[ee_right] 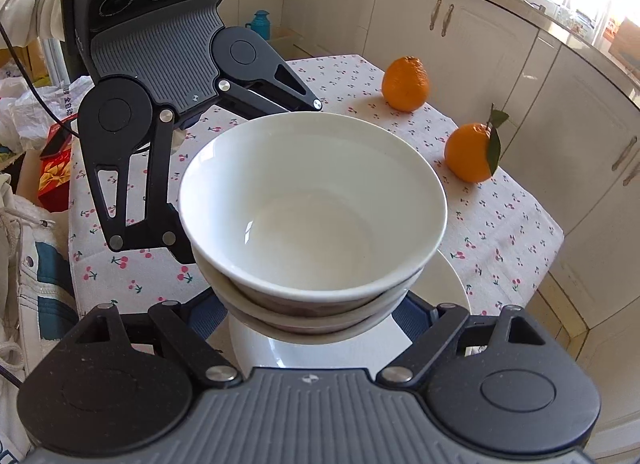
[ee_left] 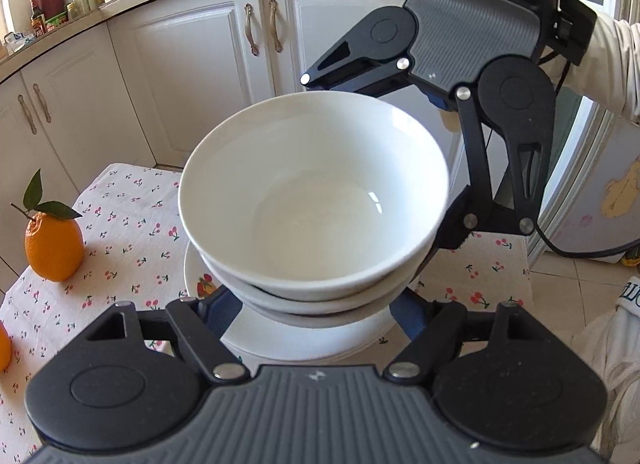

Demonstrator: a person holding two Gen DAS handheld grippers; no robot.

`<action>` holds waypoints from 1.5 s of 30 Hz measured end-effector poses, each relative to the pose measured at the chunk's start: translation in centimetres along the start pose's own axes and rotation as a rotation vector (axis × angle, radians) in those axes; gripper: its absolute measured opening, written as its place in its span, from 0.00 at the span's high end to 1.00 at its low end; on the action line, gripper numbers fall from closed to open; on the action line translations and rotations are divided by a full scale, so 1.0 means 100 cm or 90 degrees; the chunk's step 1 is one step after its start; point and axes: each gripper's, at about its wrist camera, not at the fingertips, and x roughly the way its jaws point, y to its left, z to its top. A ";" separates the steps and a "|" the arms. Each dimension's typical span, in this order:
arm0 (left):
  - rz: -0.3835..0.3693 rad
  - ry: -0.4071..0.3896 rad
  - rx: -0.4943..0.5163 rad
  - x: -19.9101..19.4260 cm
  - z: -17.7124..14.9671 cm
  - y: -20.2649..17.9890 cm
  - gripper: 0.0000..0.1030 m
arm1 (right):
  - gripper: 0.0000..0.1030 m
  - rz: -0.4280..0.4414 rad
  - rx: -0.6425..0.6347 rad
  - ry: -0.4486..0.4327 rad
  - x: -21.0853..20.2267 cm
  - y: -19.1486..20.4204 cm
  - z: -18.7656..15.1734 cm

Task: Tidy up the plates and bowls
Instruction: 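Lift and carry the three-bowl stack with both tools toward the plate stack, then lower the bowl stack onto the plate stack with both tools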

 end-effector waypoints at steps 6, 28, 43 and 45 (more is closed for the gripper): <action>-0.008 0.012 0.007 0.021 0.004 0.008 0.23 | 0.12 -0.009 0.017 0.014 0.010 -0.013 -0.009; -0.010 0.021 0.004 0.037 0.005 0.017 0.24 | 0.12 -0.013 0.057 0.014 0.023 -0.029 -0.020; -0.003 0.020 0.010 0.034 0.004 0.013 0.25 | 0.12 -0.014 0.070 0.012 0.024 -0.030 -0.022; -0.004 0.020 0.003 0.033 0.005 0.014 0.25 | 0.11 -0.017 0.068 0.010 0.024 -0.029 -0.023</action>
